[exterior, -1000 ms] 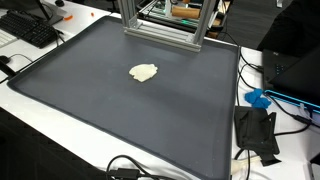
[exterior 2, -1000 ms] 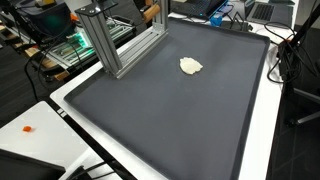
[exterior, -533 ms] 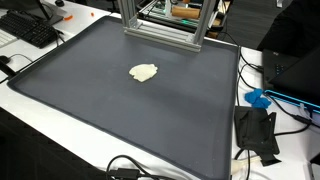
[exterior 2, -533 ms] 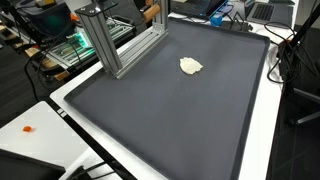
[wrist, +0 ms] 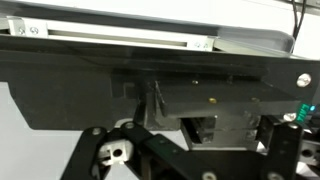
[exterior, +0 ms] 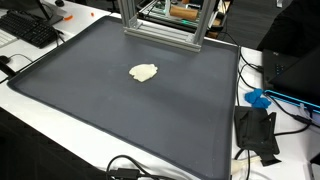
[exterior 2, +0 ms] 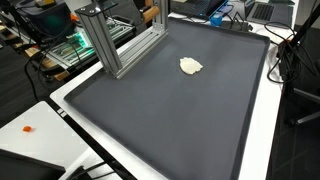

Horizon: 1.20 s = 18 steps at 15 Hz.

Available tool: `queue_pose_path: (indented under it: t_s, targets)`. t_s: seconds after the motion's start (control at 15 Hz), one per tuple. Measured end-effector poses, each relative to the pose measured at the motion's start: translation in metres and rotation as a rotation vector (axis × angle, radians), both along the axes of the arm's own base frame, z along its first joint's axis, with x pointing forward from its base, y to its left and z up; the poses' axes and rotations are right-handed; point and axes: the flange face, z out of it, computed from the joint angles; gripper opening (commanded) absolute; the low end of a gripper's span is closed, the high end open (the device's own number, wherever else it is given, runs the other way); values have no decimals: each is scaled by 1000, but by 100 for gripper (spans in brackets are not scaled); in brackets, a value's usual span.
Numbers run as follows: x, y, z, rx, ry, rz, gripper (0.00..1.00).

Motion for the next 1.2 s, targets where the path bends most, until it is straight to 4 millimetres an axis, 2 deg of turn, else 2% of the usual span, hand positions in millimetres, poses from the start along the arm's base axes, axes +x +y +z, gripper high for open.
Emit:
queue_pose_path:
  t_s: [0.33, 0.73, 1.0, 1.2]
  targets:
    - [-2, 0, 13, 2, 0, 6, 100]
    - [3, -1, 37, 6, -19, 33, 100]
    - [18, 3, 55, 4, -54, 18, 100]
    - [39, 5, 61, 7, -86, -34, 100]
